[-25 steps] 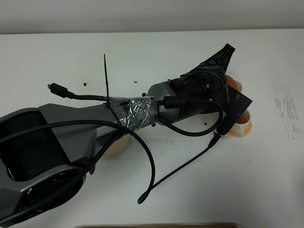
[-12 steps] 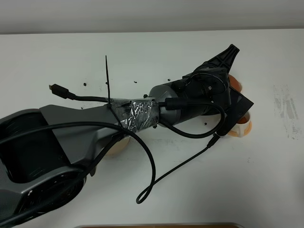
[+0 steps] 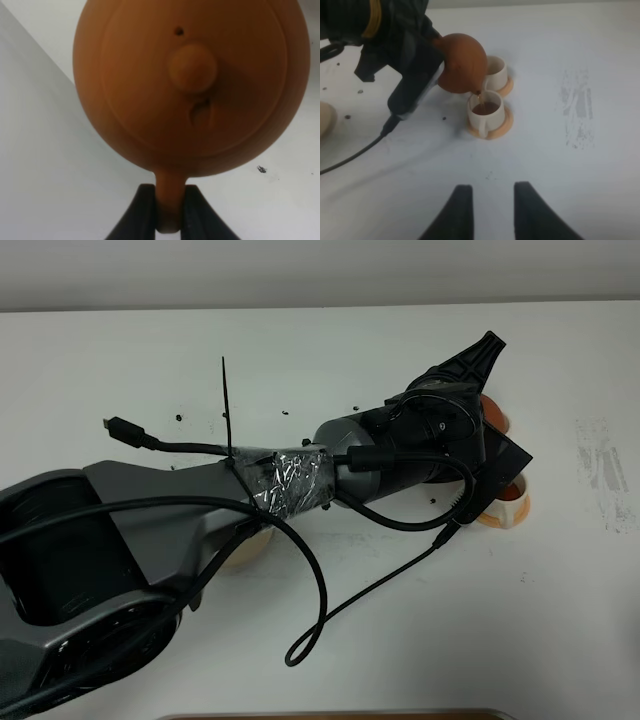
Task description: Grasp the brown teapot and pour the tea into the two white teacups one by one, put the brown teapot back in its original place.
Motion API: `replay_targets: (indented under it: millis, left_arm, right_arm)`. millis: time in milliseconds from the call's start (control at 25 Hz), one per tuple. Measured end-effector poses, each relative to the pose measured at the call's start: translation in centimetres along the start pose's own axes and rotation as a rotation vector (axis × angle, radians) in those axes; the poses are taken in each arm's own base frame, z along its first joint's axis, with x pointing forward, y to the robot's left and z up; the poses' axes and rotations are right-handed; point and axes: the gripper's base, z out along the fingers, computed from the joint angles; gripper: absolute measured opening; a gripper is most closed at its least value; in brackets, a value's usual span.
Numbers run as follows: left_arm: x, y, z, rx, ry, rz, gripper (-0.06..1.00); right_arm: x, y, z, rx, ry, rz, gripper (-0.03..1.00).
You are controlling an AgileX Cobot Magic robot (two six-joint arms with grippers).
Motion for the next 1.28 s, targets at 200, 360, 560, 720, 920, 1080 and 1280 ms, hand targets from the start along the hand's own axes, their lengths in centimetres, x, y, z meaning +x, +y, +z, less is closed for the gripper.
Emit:
replay_targets:
  millis: [200, 360, 560, 720, 920, 1080, 1280]
  left_arm:
    - [0.02, 0.02, 0.0, -0.002, 0.002, 0.007, 0.13]
    - [0.03, 0.05, -0.01, -0.003, 0.002, 0.034, 0.13]
    - [0.18, 0.56, -0.2, -0.02, 0.006, 0.042, 0.13]
    - [0.23, 0.63, -0.21, -0.024, 0.011, 0.05, 0.13]
    - [0.23, 0.63, -0.21, -0.024, 0.011, 0.065, 0.13]
    - [0.24, 0.63, -0.21, -0.024, 0.012, 0.078, 0.13]
    - [0.28, 0.62, -0.19, -0.024, 0.012, 0.081, 0.13]
  right_arm:
    - [0.0, 0.0, 0.0, 0.0, 0.0, 0.001, 0.23]
    - [0.0, 0.0, 0.0, 0.0, 0.0, 0.001, 0.23]
    - [0.0, 0.0, 0.0, 0.0, 0.0, 0.0, 0.23]
    - [0.0, 0.0, 0.0, 0.0, 0.0, 0.0, 0.23]
    - [0.0, 0.0, 0.0, 0.0, 0.0, 0.0, 0.23]
    - [0.0, 0.0, 0.0, 0.0, 0.0, 0.0, 0.23]
    - [0.0, 0.0, 0.0, 0.0, 0.0, 0.0, 0.23]
